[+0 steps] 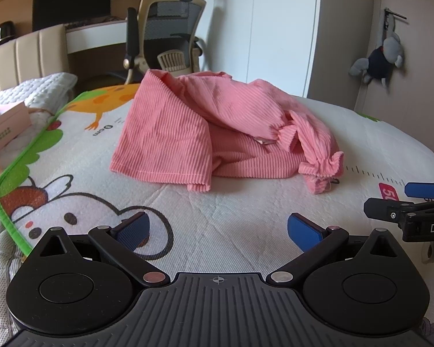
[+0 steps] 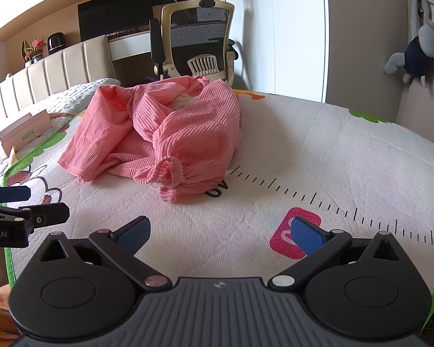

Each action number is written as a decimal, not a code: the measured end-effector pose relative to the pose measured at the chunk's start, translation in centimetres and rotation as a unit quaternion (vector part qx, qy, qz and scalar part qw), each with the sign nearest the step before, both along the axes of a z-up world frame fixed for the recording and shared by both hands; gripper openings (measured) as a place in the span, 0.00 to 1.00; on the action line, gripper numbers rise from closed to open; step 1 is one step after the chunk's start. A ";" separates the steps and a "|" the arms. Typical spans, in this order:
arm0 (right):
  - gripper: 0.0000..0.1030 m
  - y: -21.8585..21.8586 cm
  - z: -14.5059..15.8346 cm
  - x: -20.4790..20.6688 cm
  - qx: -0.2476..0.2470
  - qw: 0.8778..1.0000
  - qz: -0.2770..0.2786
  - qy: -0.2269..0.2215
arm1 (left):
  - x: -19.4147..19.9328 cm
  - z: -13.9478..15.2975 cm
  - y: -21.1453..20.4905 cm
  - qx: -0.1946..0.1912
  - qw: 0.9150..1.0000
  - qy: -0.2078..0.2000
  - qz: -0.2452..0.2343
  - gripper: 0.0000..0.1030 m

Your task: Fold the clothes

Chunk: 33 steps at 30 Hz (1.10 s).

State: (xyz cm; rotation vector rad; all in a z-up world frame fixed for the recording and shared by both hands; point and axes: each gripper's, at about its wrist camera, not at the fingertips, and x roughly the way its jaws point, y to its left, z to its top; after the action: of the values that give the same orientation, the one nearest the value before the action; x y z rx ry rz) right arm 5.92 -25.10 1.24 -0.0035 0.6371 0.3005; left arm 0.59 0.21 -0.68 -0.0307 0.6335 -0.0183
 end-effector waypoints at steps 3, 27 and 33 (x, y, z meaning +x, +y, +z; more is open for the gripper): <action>1.00 0.0 0.0 0.1 0.000 1.000 0.000 0.001 | 0.1 -0.1 0.0 -0.001 1.000 0.001 -0.001 1.00; 1.00 2.9 5.3 18.2 0.034 0.993 0.104 0.035 | 22.7 1.7 10.8 -0.070 0.996 0.013 -0.057 0.93; 1.00 6.7 0.7 25.5 0.039 0.992 0.081 0.091 | 23.6 -1.0 12.9 -0.131 0.989 0.042 -0.057 0.69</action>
State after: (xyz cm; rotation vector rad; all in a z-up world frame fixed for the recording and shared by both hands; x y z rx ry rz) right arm 31.41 -18.45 1.95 0.0472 0.8084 0.4855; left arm 24.14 13.09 -1.70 -0.2501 0.7141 -0.2111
